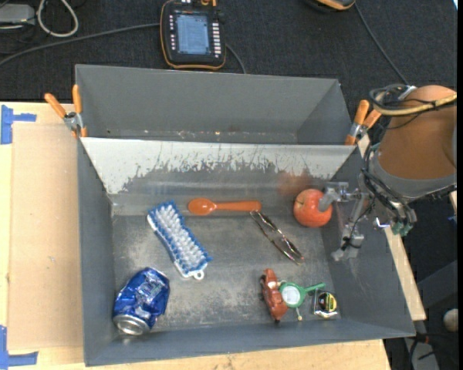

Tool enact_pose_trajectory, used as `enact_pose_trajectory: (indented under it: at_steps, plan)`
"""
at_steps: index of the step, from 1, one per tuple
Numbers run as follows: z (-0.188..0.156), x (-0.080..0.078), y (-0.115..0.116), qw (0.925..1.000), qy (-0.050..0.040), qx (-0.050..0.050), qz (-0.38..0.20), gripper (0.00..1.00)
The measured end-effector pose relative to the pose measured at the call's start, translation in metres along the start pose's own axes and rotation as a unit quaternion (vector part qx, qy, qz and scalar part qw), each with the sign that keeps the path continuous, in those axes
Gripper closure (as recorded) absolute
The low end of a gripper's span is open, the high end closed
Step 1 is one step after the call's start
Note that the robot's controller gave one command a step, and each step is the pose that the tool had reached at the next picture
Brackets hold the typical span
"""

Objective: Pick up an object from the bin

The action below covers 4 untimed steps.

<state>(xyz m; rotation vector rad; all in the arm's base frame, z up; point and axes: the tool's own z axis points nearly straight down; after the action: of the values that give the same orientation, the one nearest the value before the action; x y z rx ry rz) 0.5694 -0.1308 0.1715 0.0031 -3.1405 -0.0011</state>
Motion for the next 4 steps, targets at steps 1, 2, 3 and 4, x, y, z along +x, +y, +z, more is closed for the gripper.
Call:
enact_pose_trajectory:
  at_steps: [1, 2, 3, 4]
  plan:
    - [0.081, -0.021, 0.033, 0.9916, -0.0022, -0.007, 0.129, 0.0]
    - [0.035, -0.031, 0.048, 0.9985, -0.0052, 0.0, 0.054, 0.0]
    - [0.074, -0.013, 0.057, 0.9805, -0.0006, -0.011, 0.196, 0.0]
    - [0.103, -0.019, 0.053, 0.9985, -0.0026, -0.001, 0.054, 0.0]
